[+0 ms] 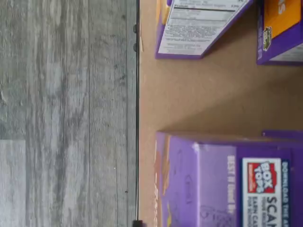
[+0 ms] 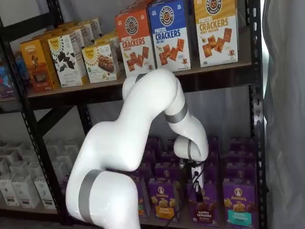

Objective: Pick up the purple box with a brown patch in the center, on the bottom shelf, the fifth box from the left

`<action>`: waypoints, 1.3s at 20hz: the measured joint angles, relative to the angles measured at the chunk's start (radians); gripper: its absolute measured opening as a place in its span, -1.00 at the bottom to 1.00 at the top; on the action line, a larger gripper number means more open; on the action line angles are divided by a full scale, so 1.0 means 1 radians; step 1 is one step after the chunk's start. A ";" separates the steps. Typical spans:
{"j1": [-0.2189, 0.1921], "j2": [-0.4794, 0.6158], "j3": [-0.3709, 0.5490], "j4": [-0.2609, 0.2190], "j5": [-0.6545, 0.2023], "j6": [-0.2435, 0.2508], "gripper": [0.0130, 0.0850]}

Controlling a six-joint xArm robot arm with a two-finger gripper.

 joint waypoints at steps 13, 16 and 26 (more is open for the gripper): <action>0.003 -0.011 0.017 0.008 -0.008 -0.005 0.33; 0.003 -0.014 0.020 0.009 -0.004 -0.005 0.11; 0.005 -0.021 0.033 0.014 -0.015 -0.009 -0.11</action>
